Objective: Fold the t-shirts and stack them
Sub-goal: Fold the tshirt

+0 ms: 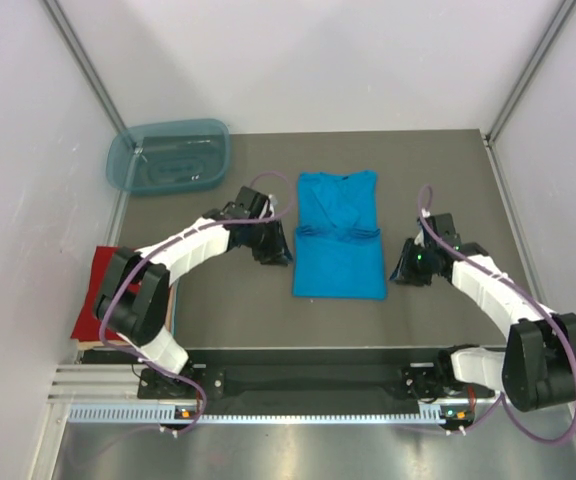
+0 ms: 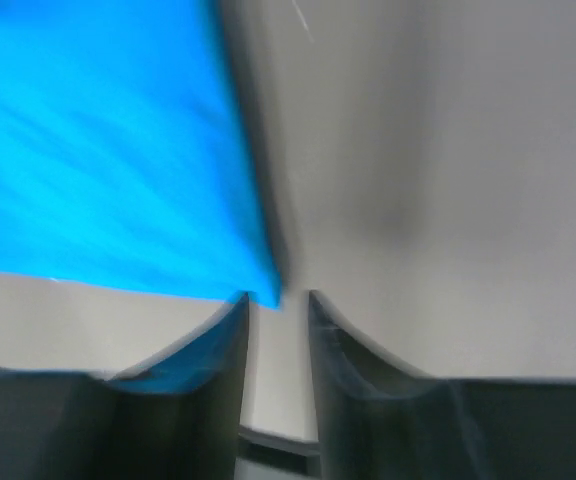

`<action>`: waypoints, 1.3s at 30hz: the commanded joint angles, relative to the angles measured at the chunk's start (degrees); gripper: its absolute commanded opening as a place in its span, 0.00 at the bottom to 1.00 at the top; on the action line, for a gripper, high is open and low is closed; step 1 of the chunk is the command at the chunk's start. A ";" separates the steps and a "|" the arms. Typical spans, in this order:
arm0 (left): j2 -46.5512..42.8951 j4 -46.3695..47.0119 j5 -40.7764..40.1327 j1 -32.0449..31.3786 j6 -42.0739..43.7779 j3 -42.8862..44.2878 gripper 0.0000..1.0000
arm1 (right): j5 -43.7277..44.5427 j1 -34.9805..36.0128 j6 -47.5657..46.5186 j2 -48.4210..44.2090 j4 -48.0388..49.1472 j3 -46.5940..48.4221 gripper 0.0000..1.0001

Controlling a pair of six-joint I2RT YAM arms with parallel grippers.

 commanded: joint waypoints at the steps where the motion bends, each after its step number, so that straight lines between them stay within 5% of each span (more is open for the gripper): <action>1: 2.50 3.27 2.01 0.21 0.97 5.93 0.29 | 2.07 0.46 -0.89 0.74 0.84 7.34 0.18; 6: 10.94 7.22 3.77 0.30 0.71 11.57 0.24 | 1.44 2.48 -1.68 8.55 5.42 14.54 0.00; 15: 20.80 7.23 1.75 1.09 1.85 21.06 0.21 | 4.95 8.64 -1.25 23.32 8.85 25.01 0.00; 39: 29.51 5.65 -3.95 3.29 4.22 30.65 0.20 | 11.20 8.46 -5.90 38.19 10.00 38.10 0.00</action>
